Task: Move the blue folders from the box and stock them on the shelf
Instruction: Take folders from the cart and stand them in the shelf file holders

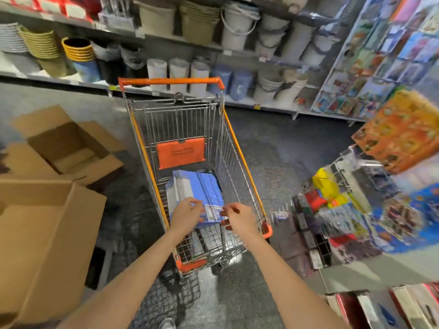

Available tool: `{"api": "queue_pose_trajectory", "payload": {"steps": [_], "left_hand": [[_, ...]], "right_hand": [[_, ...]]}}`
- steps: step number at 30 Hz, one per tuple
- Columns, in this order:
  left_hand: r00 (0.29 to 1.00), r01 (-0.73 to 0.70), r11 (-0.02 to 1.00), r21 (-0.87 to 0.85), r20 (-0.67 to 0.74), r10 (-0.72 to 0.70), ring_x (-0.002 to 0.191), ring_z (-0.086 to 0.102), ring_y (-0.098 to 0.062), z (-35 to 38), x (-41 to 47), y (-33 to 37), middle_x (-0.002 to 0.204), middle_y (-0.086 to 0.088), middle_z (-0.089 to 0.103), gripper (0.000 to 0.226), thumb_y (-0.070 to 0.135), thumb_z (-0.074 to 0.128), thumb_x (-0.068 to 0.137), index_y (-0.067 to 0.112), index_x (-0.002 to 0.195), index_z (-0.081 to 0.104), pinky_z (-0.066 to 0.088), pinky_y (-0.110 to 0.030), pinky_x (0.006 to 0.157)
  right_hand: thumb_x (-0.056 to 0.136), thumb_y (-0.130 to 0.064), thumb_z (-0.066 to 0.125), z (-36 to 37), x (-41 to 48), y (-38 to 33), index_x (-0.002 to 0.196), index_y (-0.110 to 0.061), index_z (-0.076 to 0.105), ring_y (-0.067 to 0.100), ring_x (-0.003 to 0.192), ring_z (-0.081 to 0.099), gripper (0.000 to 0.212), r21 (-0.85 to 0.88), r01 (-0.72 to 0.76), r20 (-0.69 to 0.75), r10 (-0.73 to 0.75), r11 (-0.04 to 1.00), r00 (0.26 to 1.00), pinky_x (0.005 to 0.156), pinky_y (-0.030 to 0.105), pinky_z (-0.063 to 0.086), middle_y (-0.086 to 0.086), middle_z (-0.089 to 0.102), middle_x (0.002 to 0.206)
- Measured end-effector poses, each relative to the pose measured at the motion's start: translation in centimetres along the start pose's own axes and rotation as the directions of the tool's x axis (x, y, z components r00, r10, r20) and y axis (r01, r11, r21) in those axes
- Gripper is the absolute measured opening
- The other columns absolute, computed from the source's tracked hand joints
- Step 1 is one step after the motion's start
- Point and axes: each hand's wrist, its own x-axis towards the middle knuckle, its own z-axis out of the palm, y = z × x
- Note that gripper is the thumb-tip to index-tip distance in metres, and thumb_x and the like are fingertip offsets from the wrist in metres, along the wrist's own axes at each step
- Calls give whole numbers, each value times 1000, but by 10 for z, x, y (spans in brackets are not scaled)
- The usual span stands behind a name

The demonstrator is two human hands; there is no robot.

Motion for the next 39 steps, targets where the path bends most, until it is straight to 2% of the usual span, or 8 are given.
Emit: {"api": "queue_pose_trajectory", "payload": {"steps": [3,7,11,14,21,29,33,39], "left_hand": [[995,93,994,-61,-39,-96,71,72,-19,2,38,-10,99,-1,74,9,33,57,102,27,99,63,57,-33,65],[978,201,972,-118,-38,-207,77,71,-18,7,92,-26,102,-2,73,8,31,57,101,29,96,61,56,-34,68],[959,271,960,-69,-68,-275,85,68,-18,15,151,-35,107,-3,66,15,25,54,102,20,114,61,50,-30,64],[936,332,943,-25,-116,-333,105,65,-19,25,191,-44,116,0,63,21,21,54,102,17,120,62,52,-34,88],[853,516,852,90,-142,-502,126,56,-29,56,270,-96,142,-9,56,40,31,61,98,17,135,55,42,-45,109],[801,594,786,173,-221,-556,130,54,-29,83,293,-141,148,-14,51,54,30,51,104,6,151,38,43,-29,100],[753,642,755,133,-297,-588,145,36,-29,95,297,-145,160,-8,36,56,38,37,108,16,158,26,31,-35,111],[763,646,721,250,-188,-618,145,33,-39,110,299,-153,159,-17,35,63,46,21,108,14,161,11,26,-48,119]], "right_hand": [[100,-15,54,12,43,1,93,-9,65,22,62,68,15,-8,-32,33,32,999,999,62,38,56,14,75,96],[100,-13,54,18,105,2,84,-12,64,23,65,67,19,-55,-68,56,71,996,996,63,39,56,17,74,93],[99,-11,54,22,183,1,84,-9,64,25,69,68,18,-57,-93,75,97,994,992,62,34,56,17,74,93],[101,-11,52,27,236,4,90,-9,63,22,71,67,16,-69,-137,147,146,988,978,56,25,52,13,73,96],[100,-21,53,49,326,44,91,-15,66,26,79,72,16,-194,-221,240,265,956,934,75,41,59,9,75,93],[100,-28,54,95,365,95,86,-11,67,23,71,63,25,-234,-312,287,372,921,883,70,38,56,1,69,78],[102,-30,51,106,371,104,108,-9,67,18,84,59,27,-241,-315,304,380,918,874,76,27,45,3,68,99],[105,-29,47,108,384,102,142,-13,52,27,100,65,40,-251,-270,350,347,930,870,83,26,45,10,68,119]]}}
